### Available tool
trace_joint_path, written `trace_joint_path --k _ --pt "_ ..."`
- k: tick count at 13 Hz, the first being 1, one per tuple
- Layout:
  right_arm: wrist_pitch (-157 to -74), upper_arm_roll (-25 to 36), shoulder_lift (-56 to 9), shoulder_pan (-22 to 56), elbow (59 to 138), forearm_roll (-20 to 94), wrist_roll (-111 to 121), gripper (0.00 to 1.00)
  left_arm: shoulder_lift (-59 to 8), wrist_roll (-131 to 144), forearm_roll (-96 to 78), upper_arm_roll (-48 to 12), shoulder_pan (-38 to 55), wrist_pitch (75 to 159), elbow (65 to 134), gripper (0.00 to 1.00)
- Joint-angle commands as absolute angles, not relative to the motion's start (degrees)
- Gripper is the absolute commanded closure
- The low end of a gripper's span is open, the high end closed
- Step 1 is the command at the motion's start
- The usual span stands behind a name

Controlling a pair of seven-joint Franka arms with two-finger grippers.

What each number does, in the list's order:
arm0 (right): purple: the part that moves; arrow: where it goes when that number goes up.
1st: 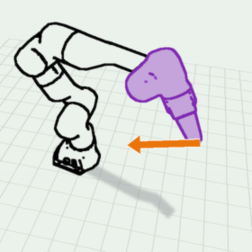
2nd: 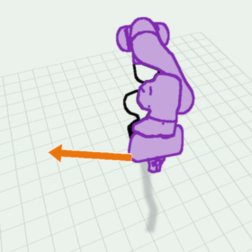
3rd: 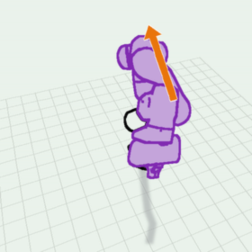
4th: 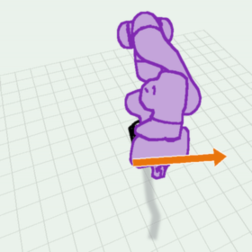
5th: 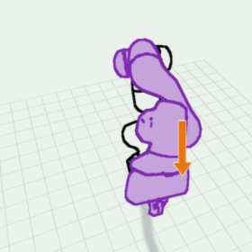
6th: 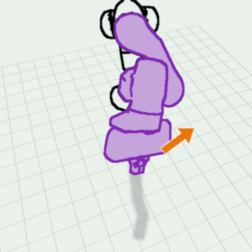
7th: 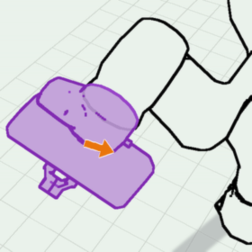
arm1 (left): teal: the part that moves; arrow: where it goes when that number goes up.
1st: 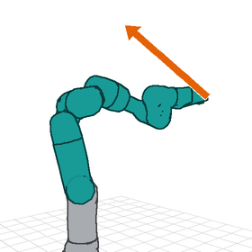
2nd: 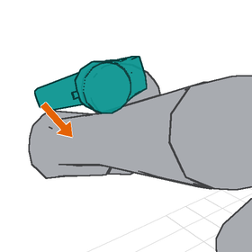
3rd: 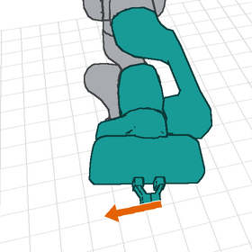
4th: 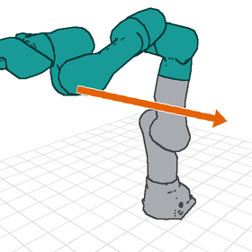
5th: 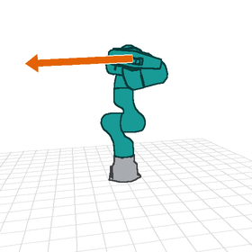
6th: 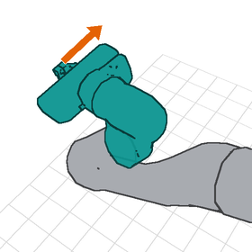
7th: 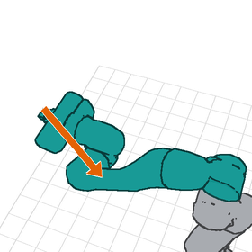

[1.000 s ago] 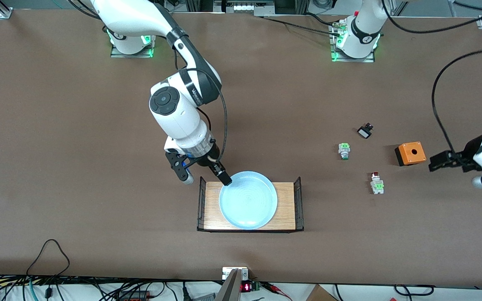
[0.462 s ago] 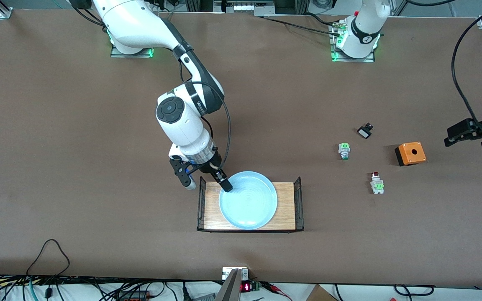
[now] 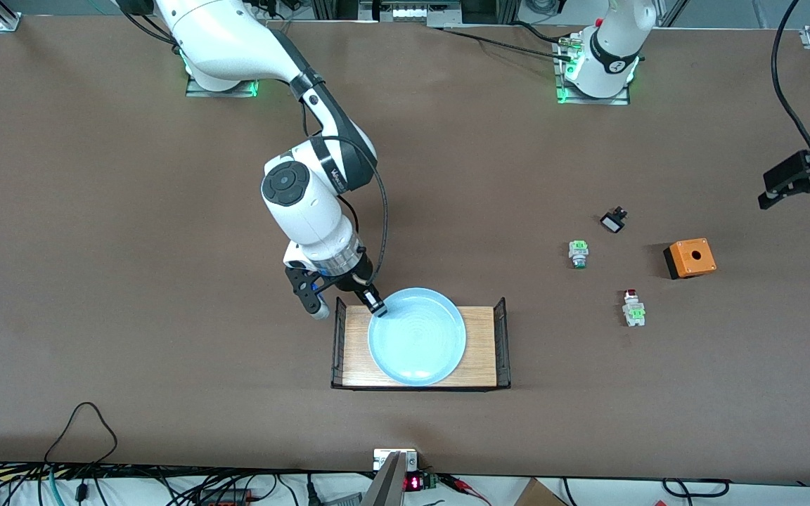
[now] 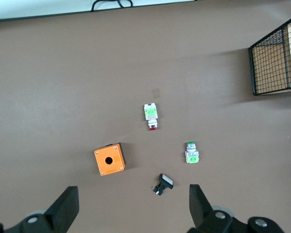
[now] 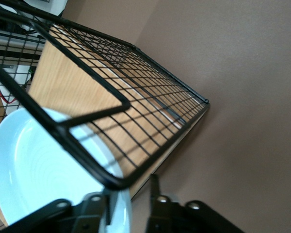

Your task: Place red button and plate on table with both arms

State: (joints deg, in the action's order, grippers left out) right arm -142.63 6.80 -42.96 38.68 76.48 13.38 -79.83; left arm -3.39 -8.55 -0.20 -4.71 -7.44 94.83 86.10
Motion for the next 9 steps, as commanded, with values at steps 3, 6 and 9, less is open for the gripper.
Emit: trace_joint_path --k 3,6,9 --pt "-142.4 6.9 -43.4 38.9 75.1 14.2 -79.9 0.95 -0.9 -7.6 1.5 -6.4 -6.6 94.9 89.1 0.00" --pt "-141.9 6.9 -42.3 38.9 74.6 14.3 -79.6 1.00 -0.5 -7.7 1.5 -1.9 -3.2 92.5 89.1 0.00" --pt "-138.4 6.6 -38.6 38.8 74.5 14.2 -78.9 1.00 -0.4 -5.6 1.3 -1.8 -2.8 90.0 88.7 0.00"
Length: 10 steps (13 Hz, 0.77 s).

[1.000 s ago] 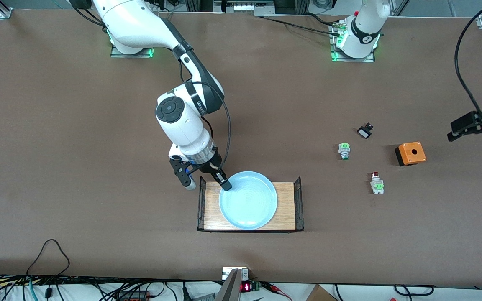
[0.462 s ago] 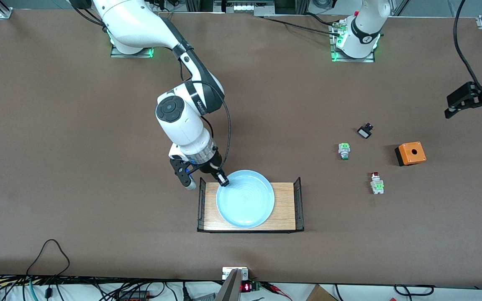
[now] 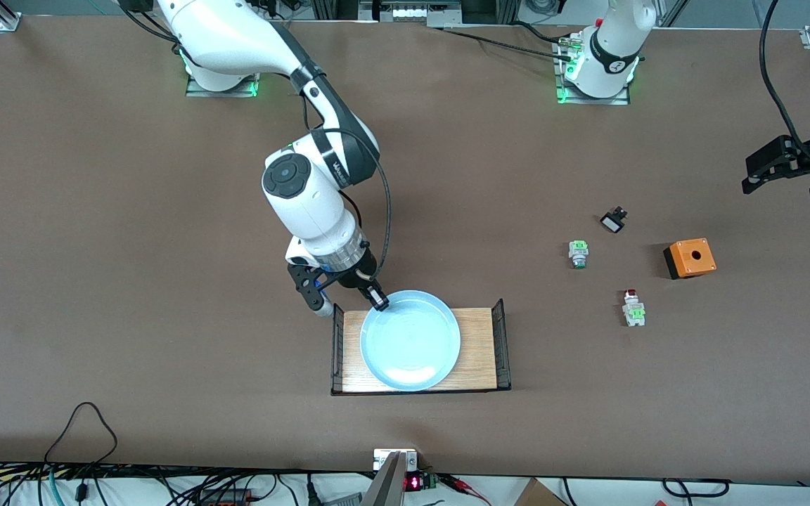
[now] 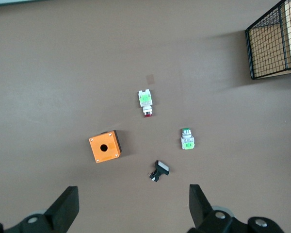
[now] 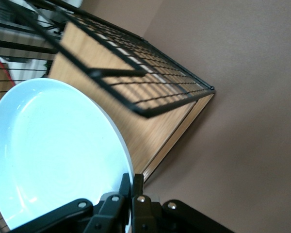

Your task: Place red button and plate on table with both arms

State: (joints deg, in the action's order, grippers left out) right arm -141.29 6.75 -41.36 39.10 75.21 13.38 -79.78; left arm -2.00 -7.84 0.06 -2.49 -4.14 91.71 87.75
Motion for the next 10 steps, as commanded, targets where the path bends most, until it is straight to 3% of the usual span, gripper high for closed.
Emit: trace_joint_path --k 1,4,10 --pt "-136.7 6.6 -37.0 38.6 74.6 14.3 -78.6 1.00 -0.4 -3.5 1.0 -1.6 -2.6 88.8 88.5 0.00" --pt "-130.5 6.6 -32.4 37.3 75.3 14.7 -74.6 1.00 -0.3 -3.1 0.0 -0.4 -2.5 88.0 88.3 0.00" --pt "-110.0 6.6 -24.1 29.9 75.3 15.9 -59.0 1.00 -0.7 -2.7 0.0 -0.4 -3.3 87.5 86.3 0.00"
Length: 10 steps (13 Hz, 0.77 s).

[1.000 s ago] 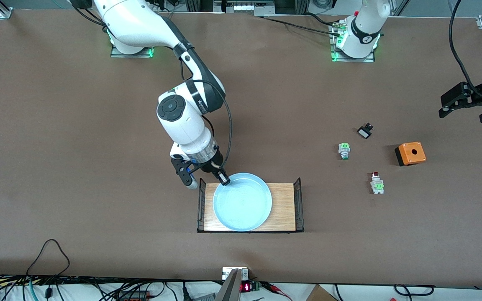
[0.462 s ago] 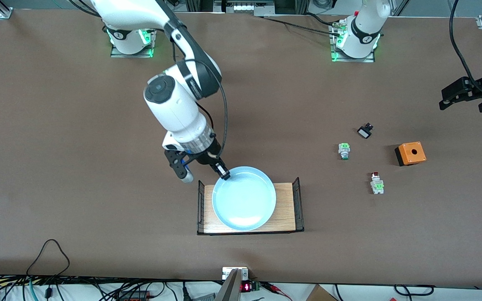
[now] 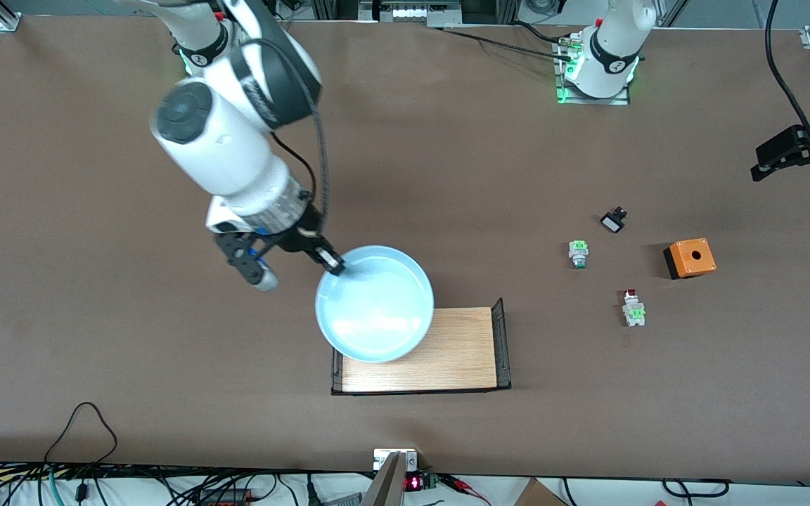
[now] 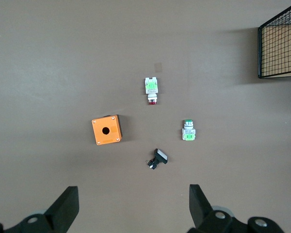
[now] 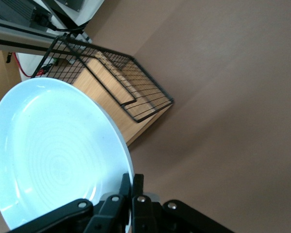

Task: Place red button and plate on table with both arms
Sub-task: 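Lift the plate off the tray and carry it away with the right gripper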

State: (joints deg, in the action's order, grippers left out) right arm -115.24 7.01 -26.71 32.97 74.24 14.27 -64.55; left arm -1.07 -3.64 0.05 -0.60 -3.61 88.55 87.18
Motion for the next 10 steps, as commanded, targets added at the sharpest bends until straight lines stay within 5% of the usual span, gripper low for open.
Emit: trace_joint_path --k 1,10 --pt "-106.8 6.8 -23.6 28.2 75.2 17.1 -55.7 1.00 -0.8 -2.5 -0.1 -0.6 -3.2 87.5 86.2 0.00" --pt "-95.6 7.2 -18.7 14.8 84.2 17.6 -26.2 1.00 -0.7 -0.2 0.0 -1.1 -2.8 87.1 86.0 0.00"
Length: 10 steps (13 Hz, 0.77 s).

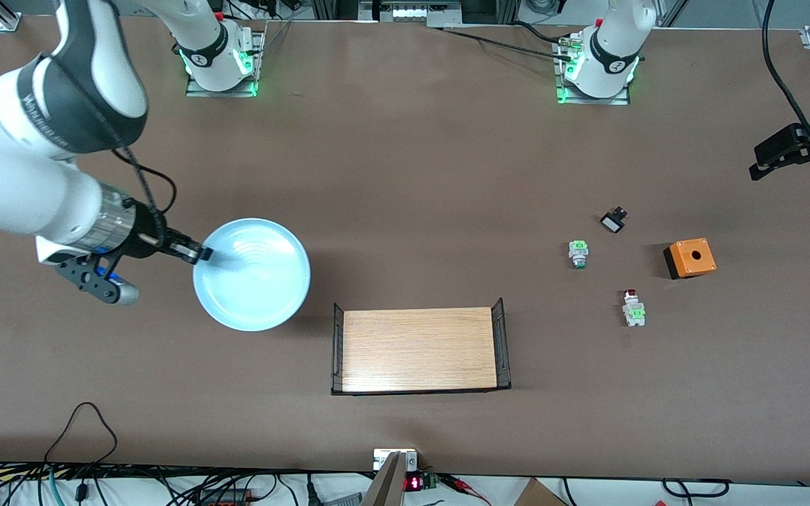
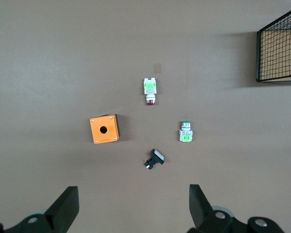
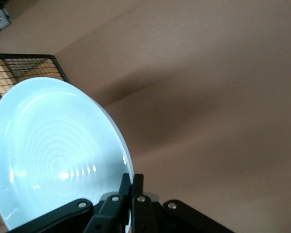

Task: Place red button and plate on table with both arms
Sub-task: 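Lift the plate off the tray and carry it away with the right gripper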

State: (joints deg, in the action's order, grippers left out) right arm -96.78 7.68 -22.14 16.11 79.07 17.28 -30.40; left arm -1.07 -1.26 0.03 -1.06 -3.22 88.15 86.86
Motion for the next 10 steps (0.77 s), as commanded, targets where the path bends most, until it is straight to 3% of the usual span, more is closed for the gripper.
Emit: trace_joint_path --k 1,7,10 --pt "-95.5 7.2 -18.2 13.5 86.2 17.6 -23.9 1.00 -0.8 -0.2 -0.1 -1.1 -2.7 87.1 86.0 0.00" --pt "-97.8 7.2 -16.3 7.2 98.1 10.2 -7.0 1.00 -0.9 -0.2 0.1 -1.2 -2.5 87.1 86.0 0.00" --pt "-103.2 7.2 -14.9 4.7 105.4 9.5 -1.7 1.00 -0.8 -0.2 0.0 -1.4 -2.5 87.0 86.0 0.00"
